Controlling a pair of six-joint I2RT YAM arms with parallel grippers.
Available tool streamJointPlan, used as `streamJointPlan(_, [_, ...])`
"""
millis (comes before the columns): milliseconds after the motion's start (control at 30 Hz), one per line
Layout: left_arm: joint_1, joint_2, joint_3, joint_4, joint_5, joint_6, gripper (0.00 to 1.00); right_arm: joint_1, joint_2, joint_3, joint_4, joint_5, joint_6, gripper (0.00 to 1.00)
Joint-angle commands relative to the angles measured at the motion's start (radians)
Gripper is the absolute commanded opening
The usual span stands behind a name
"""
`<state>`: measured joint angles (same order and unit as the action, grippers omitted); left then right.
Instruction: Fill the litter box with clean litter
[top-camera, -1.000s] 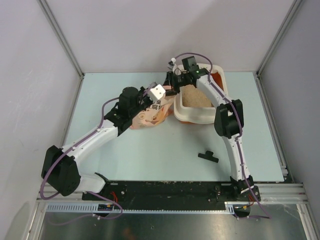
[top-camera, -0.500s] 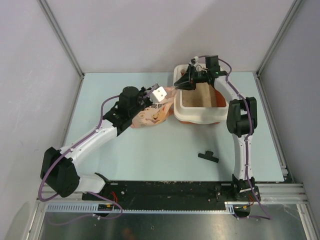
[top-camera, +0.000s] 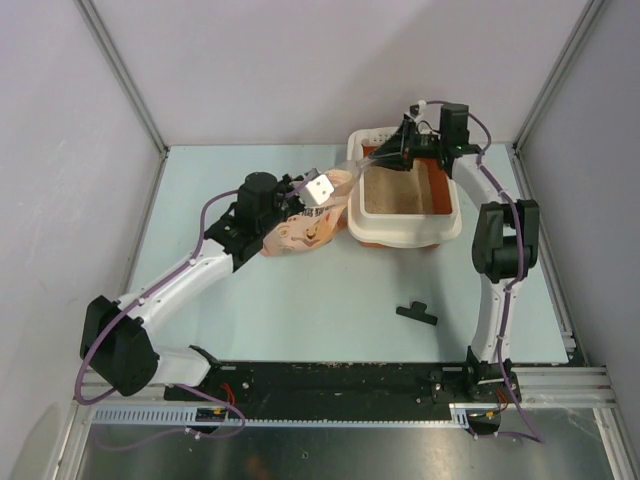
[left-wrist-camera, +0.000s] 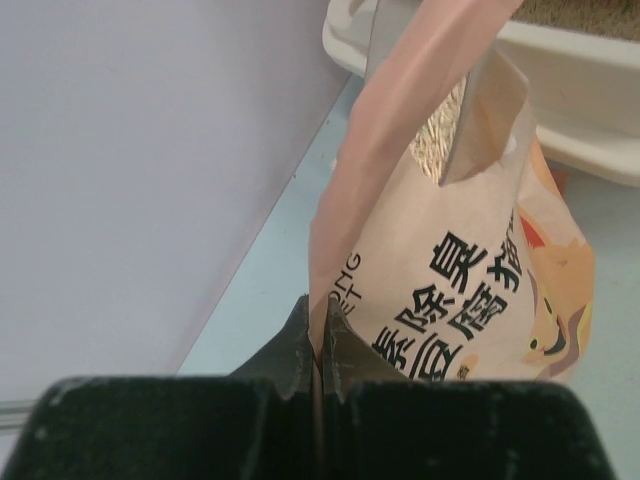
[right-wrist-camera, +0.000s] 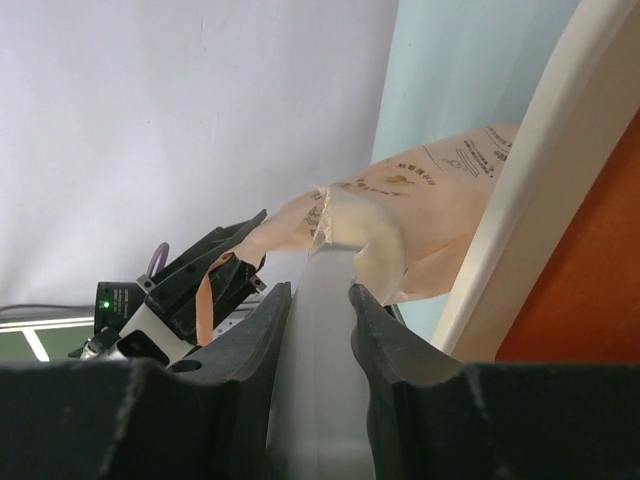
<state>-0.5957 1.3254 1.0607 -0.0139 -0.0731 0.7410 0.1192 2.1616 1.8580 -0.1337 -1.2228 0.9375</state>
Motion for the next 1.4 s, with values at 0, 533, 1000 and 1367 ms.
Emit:
streamJointPlan(0, [-0.012,-0.043,0.099,0.131,0.004,0.028,0.00,-0.016,-0.100,-0.095,0.170,0.016,0.067,0.00])
streamJointPlan(533, [-0.009,-0.035,0.113,0.131,-0.010,0.057,0.00,-0.070,-0.147,-0.241,0.405,0.003,0.178,0.00])
streamJointPlan(1000, [-0.010,0.004,0.137,0.129,0.013,0.077,0.00,-0.154,-0.187,-0.272,0.447,-0.018,0.216,0.00])
streamJointPlan(1367, [-0.010,0.040,0.157,0.131,0.024,0.063,0.00,-0.236,-0.249,-0.269,0.384,-0.020,0.170,0.00])
